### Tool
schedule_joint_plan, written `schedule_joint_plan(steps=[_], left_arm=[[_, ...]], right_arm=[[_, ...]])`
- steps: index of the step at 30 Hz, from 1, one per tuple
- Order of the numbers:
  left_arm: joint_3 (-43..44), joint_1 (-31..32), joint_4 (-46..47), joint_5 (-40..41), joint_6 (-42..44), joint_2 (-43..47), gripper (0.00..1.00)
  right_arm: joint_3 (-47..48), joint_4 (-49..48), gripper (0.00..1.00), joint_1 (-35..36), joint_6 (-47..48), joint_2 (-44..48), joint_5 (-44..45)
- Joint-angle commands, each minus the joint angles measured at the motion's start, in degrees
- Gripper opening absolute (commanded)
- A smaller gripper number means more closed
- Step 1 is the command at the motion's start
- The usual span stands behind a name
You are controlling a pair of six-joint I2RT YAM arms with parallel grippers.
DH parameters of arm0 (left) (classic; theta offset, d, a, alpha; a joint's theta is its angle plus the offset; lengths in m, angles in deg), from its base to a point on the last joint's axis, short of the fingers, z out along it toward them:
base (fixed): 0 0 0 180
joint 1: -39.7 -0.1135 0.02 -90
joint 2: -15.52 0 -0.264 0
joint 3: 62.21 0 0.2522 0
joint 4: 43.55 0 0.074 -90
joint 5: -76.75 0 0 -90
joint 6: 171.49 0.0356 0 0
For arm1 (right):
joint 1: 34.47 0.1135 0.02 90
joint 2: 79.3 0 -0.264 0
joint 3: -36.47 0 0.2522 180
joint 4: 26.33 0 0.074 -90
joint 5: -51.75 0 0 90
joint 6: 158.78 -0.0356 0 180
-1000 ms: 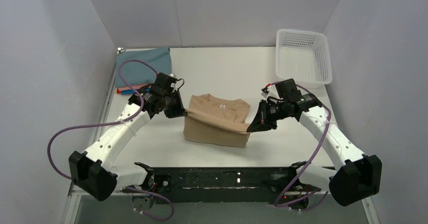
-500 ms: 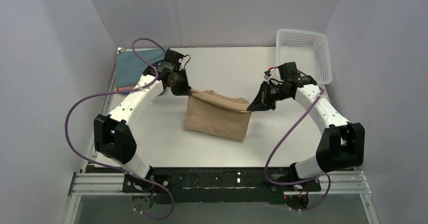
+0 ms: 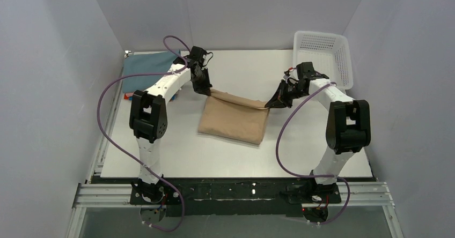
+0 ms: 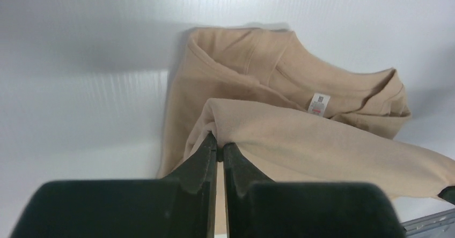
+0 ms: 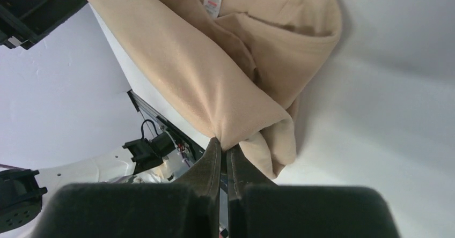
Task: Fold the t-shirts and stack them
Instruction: Fold the long partially folded tshirt into a neat square, then smooth out wrinkles on the folded tshirt
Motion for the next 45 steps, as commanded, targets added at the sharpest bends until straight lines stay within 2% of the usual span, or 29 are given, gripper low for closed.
schedule_joint_plan(steps=[1,2,3,4,5,7,8,9,10,13,15,18,20,26,32,35,38,43,45], left_arm=[[8.46,-1.37,-8.48,2.41,1.55,-6.10,0.00],[9.79,-1.35,-8.89,2.51,1.63,-7.47,0.00],[10.90,-1.37,-8.88,2.68,1.74,-8.62,0.10],[12.28,-1.43,-8.95,2.93,1.80,-9.73,0.22],[14.26,-1.54,-9.84,3.04,1.67,-10.87,0.43],[18.44,-1.57,-11.84,2.06,1.59,-11.93,0.68],[19.61,-1.57,-12.28,1.62,1.45,-11.90,0.82],[20.28,-1.57,-12.45,1.15,1.42,-11.46,0.95],[20.56,-1.53,-12.47,0.65,1.53,-10.67,0.98],[18.64,-1.57,-12.42,-1.33,0.76,-7.18,0.98],[15.17,-1.50,-11.14,-6.27,-0.62,-4.67,0.98],[6.39,-1.18,-2.49,-16.22,-3.41,-2.12,0.98],[5.02,-0.82,1.64,-19.26,-4.70,-3.19,0.98],[13.17,-0.82,-0.64,-17.15,-5.19,-14.05,0.98],[18.15,-1.31,-7.75,-13.40,-5.47,-23.31,0.98],[13.15,-2.04,-7.05,-14.87,-6.92,-23.24,0.98],[2.92,-2.23,-1.33,-14.57,-8.14,-18.42,0.98],[-8.33,-2.35,2.98,-13.17,-8.45,-10.58,0.98],[-8.81,-2.32,2.52,-12.53,-7.58,-8.73,0.98]], right_arm=[[4.48,-3.51,0.10,-1.20,0.38,-4.20,2.04],[5.31,-4.09,0.14,-1.25,0.71,-5.24,2.30],[6.32,-4.90,0.18,-1.37,0.75,-6.48,3.27],[7.61,-5.27,0.26,-1.58,0.41,-7.05,5.04],[9.54,-4.78,0.35,-1.72,0.22,-8.34,6.84],[13.53,-2.44,0.49,-1.80,0.46,-9.07,9.52],[15.00,-1.45,0.60,-1.76,0.65,-8.74,10.11],[16.01,-0.34,0.70,-1.71,1.08,-7.90,10.62],[16.44,0.64,0.74,-1.56,1.43,-6.68,11.67],[14.22,1.61,0.80,0.03,2.31,-1.84,15.92],[11.17,0.70,0.80,1.99,2.62,0.98,16.59],[6.79,-3.01,0.81,5.60,1.25,3.00,14.10],[6.15,-6.11,0.81,6.87,-0.22,2.49,12.25],[10.42,-8.02,0.80,6.53,-1.56,-7.33,7.54],[11.22,-7.81,0.78,4.92,-2.36,-15.05,11.82],[10.78,-6.28,0.78,4.49,-1.79,-18.27,15.55],[10.93,-4.22,0.78,4.39,-2.08,-20.98,18.18],[11.03,-2.32,0.78,4.40,-1.91,-18.50,20.57],[10.96,-2.31,0.78,4.48,-0.90,-15.96,20.27]])
